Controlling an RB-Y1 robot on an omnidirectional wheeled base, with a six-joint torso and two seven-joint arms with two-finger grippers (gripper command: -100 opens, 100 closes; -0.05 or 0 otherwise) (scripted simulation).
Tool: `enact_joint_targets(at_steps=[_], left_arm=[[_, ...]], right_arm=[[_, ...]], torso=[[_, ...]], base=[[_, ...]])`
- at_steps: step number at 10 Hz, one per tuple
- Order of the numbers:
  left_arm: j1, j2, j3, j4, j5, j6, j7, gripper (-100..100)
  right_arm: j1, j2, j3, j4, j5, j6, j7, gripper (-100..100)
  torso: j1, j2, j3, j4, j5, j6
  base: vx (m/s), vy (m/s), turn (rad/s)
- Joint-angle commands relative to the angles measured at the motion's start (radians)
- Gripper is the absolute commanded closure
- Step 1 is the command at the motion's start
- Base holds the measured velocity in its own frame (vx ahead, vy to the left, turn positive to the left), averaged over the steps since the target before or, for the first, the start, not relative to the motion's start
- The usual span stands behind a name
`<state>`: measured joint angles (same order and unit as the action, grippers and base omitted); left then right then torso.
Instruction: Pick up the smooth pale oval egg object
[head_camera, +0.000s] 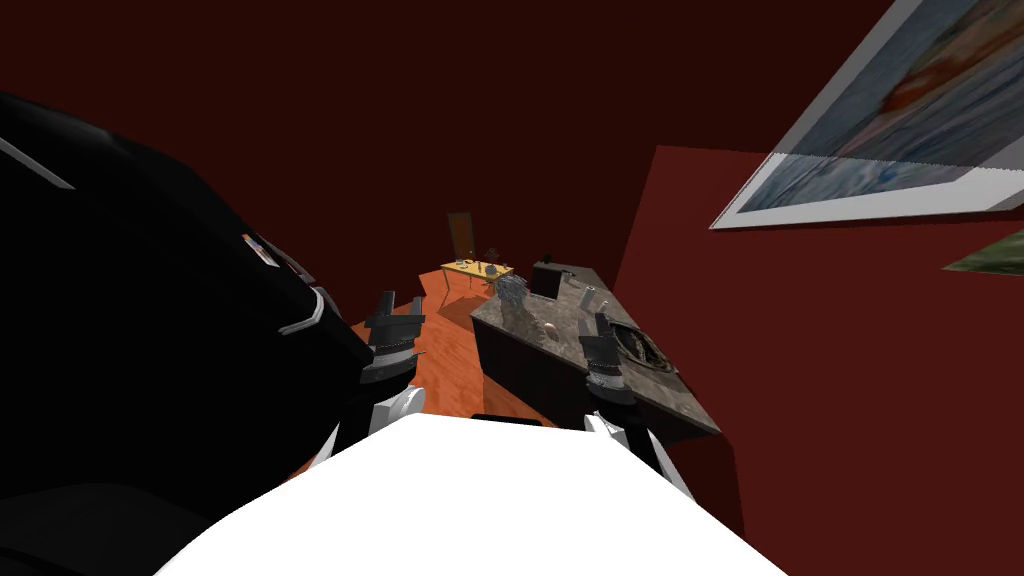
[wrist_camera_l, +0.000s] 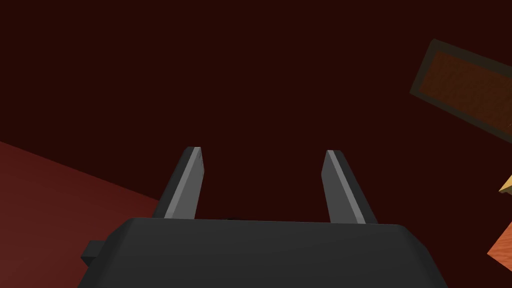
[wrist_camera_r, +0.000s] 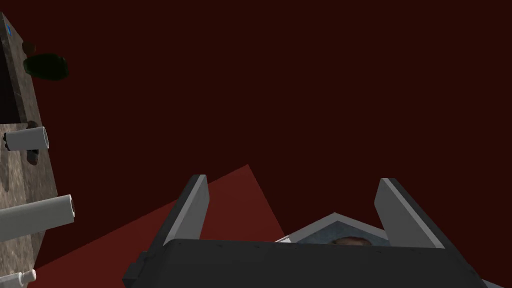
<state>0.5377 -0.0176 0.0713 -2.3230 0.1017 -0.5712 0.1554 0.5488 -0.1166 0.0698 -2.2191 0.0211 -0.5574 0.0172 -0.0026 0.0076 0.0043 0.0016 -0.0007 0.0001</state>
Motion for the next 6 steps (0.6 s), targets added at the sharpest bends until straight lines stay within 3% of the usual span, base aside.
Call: enact_joint_targets(at_steps=[1, 6], left_arm=[[0.000, 0.000, 0.000, 0.000, 0.000, 0.000, 0.000, 0], [0.000, 0.000, 0.000, 0.000, 0.000, 0.000, 0.000, 0]], right_arm=[[-0.005, -0.043, 0.025, 0.033, 0.029, 0.009, 0.003, -100], [-0.005, -0.189, 0.114, 0.188, 0.154, 0.022, 0.039, -100]], torso=[[0.000, 0.000, 0.000, 0.000, 0.000, 0.000], [0.003, 0.003, 0.002, 0.001, 0.001, 0.000]], base=[[-0.166, -0.041, -0.002], [-0.155, -0.002, 0.017]])
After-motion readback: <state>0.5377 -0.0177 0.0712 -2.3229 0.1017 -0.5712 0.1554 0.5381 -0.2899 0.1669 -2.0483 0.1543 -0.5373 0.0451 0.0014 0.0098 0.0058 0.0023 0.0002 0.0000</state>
